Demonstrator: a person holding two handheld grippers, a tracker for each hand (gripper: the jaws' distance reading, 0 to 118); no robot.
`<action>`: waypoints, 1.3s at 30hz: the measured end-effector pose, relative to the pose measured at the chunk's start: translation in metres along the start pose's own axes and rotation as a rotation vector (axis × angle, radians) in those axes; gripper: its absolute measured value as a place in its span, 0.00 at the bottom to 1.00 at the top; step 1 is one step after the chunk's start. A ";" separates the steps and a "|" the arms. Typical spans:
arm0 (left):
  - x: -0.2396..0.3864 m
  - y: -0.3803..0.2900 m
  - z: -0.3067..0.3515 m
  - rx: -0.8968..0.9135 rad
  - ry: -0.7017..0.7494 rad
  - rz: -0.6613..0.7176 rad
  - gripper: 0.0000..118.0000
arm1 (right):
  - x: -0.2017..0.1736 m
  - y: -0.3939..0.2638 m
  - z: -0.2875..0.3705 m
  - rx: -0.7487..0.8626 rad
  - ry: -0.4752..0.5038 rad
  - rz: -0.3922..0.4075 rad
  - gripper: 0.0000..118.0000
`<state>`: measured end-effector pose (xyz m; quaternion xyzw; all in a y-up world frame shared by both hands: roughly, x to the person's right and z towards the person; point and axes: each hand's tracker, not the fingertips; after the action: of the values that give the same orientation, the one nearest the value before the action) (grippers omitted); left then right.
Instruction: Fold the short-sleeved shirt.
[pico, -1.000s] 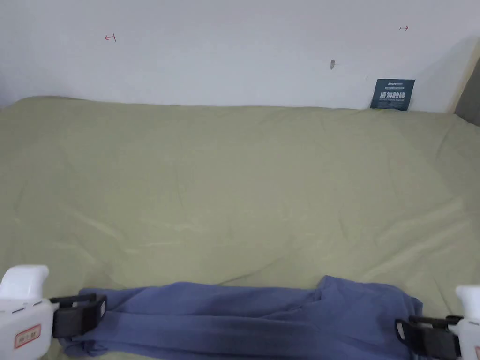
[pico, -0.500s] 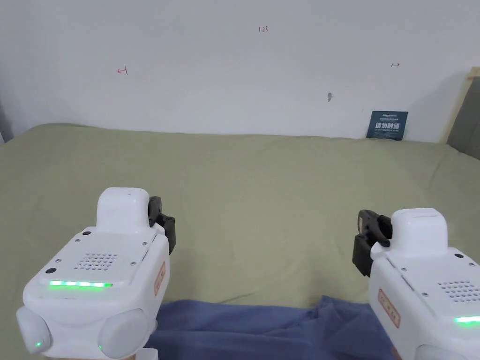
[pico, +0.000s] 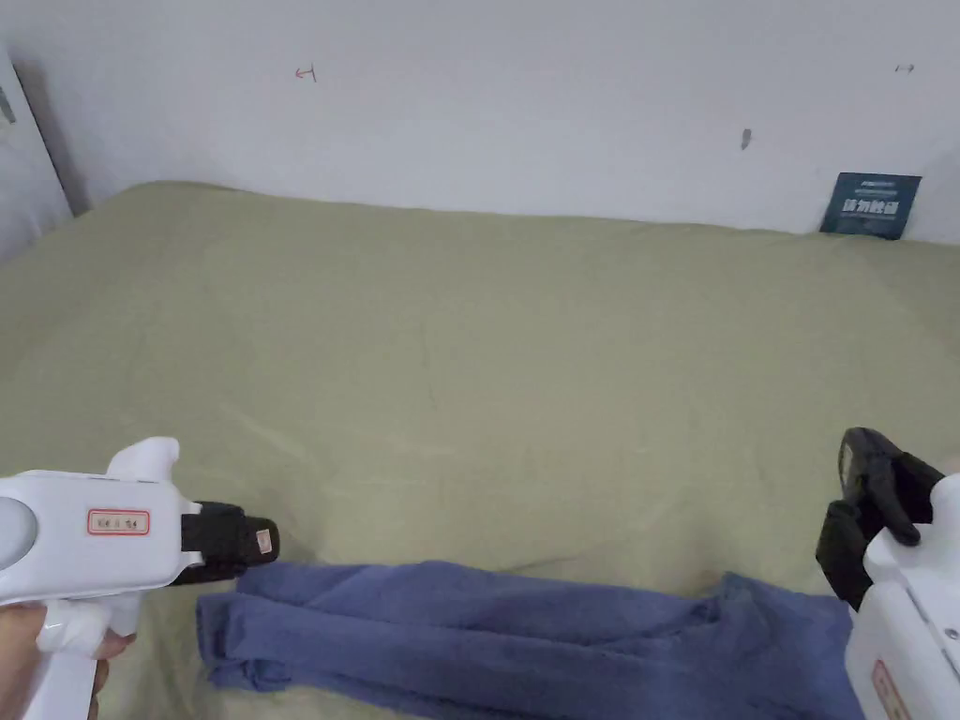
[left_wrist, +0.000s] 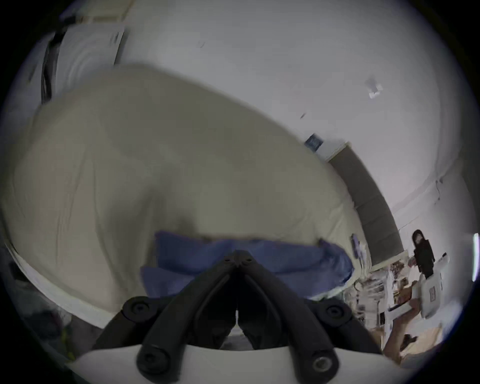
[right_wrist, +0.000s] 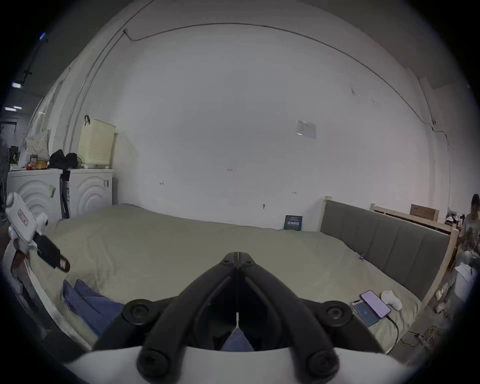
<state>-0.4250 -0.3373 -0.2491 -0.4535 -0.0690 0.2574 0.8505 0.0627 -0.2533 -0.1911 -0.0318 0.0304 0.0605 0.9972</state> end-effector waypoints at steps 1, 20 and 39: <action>-0.013 -0.001 -0.006 -0.045 0.008 0.001 0.00 | -0.002 -0.003 0.000 -0.009 0.003 -0.003 0.00; -0.098 0.021 -0.050 -0.244 -0.208 0.216 1.00 | -0.023 -0.019 -0.023 -0.146 0.029 -0.036 0.00; -0.091 -0.001 -0.074 -0.301 -0.297 0.342 0.09 | -0.013 -0.007 -0.010 -0.156 0.052 -0.087 0.00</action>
<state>-0.4766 -0.4384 -0.2805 -0.5371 -0.1528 0.4478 0.6983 0.0501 -0.2621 -0.2000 -0.1124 0.0499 0.0185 0.9922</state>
